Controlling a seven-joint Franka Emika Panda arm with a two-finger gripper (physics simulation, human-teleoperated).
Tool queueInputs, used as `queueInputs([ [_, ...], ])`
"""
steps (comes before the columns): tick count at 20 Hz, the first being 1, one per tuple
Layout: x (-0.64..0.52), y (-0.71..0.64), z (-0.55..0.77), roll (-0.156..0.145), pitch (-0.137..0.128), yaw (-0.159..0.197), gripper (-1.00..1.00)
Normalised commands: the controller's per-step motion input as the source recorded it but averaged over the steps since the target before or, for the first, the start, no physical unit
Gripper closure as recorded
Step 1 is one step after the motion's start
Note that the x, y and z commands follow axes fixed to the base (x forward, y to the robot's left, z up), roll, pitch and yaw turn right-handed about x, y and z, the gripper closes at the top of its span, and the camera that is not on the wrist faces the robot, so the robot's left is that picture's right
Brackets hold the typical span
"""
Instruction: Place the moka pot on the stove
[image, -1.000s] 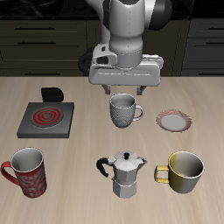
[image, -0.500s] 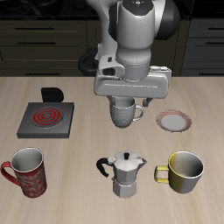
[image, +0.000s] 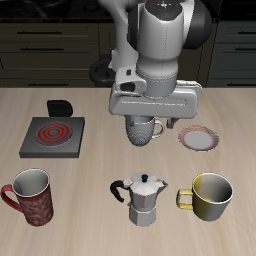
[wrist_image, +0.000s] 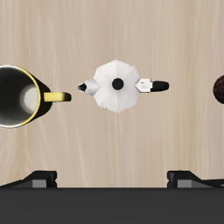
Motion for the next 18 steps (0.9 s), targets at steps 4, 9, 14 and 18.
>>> queueInputs([
  [4,0.13,-0.18,0.02,-0.019,-0.002,-0.013,-1.00],
  [9,0.12,-0.15,0.04,-0.028,-0.026,0.004,-1.00],
  [14,0.23,0.01,-0.11,-0.004,0.014,-0.004,-1.00],
  [18,0.12,0.07,-0.13,0.016,0.008,0.029,-1.00],
])
